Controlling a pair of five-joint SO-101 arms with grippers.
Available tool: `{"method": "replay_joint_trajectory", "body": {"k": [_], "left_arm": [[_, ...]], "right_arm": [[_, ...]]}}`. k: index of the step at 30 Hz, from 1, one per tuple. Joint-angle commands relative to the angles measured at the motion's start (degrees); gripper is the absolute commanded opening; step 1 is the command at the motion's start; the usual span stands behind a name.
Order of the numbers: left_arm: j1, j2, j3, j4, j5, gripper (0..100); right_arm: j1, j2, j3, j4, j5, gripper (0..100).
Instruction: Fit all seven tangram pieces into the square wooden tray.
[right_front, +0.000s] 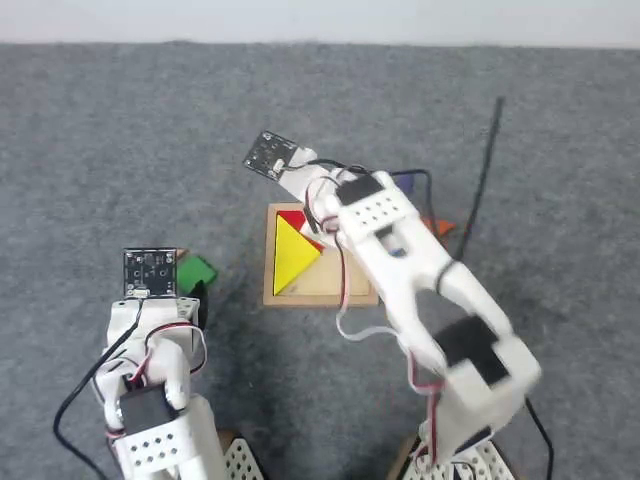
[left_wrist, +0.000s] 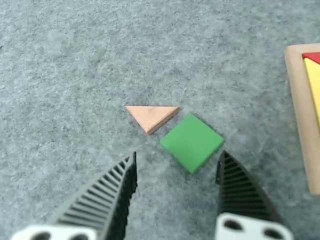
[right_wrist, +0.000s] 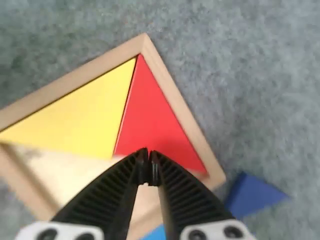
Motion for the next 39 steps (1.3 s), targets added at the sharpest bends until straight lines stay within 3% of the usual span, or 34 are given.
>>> {"method": "replay_joint_trajectory", "body": {"k": [1,6,10,19,27,36,39], "left_arm": [[-0.2,0.2,-1.4,0.3,-0.7,24],[-0.2,0.2,-1.4,0.2,-0.6,24],[0.0,0.2,-1.5,0.2,-0.5,24],[-0.2,0.5,-4.5,-1.1,3.3,24],[-0.2,1.7,-9.6,-1.1,7.6,25],[-0.2,25.5,-17.9,-7.0,8.7,28],[-0.2,37.8,-24.1,-8.0,12.8,28]], "right_arm": [[0.3,-16.7,10.4,-3.2,-0.8,0.7],[0.4,-34.9,30.6,-12.7,-0.7,0.9],[-1.0,-39.3,39.5,-15.5,-1.2,0.9],[-6.7,-35.5,44.2,-21.6,-1.2,0.9],[-6.9,-35.2,44.2,-21.4,-1.1,0.9],[-6.9,-35.0,44.2,-21.5,-1.1,0.9],[-6.9,-34.8,44.2,-21.6,-1.1,0.9]]}}
